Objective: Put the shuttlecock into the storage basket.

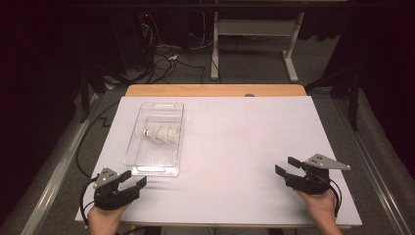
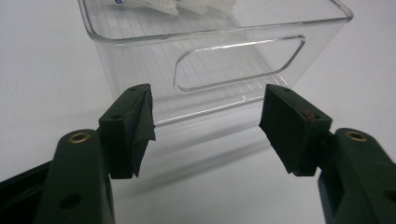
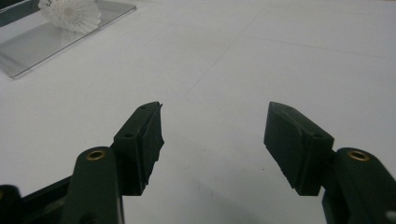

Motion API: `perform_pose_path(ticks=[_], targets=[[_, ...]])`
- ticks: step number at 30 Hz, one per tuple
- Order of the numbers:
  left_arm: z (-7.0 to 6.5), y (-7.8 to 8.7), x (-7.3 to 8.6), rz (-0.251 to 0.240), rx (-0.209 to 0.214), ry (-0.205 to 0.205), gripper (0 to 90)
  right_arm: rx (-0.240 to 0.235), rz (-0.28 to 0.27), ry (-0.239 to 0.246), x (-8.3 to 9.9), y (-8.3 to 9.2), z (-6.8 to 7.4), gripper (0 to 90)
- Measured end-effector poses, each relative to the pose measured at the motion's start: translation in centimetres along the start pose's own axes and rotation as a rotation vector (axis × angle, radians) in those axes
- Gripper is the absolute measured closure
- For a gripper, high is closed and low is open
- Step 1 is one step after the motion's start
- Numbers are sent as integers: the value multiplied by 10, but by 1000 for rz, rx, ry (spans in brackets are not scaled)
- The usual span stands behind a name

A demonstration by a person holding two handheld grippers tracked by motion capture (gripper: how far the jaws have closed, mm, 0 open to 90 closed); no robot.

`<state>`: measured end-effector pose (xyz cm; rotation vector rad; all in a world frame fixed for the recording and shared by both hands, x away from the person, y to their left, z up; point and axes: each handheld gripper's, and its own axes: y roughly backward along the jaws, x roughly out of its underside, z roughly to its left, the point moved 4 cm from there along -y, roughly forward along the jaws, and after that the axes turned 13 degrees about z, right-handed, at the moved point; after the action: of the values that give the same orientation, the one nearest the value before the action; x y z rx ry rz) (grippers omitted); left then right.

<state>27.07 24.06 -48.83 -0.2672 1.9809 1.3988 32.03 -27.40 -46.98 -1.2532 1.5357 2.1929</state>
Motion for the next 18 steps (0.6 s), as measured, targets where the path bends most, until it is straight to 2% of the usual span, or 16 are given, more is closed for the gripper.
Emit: perform_pose_path(ticks=[18], targets=[[1,0,0,-1,-1,1,357,13,-24,-38,13,10,-11,348]])
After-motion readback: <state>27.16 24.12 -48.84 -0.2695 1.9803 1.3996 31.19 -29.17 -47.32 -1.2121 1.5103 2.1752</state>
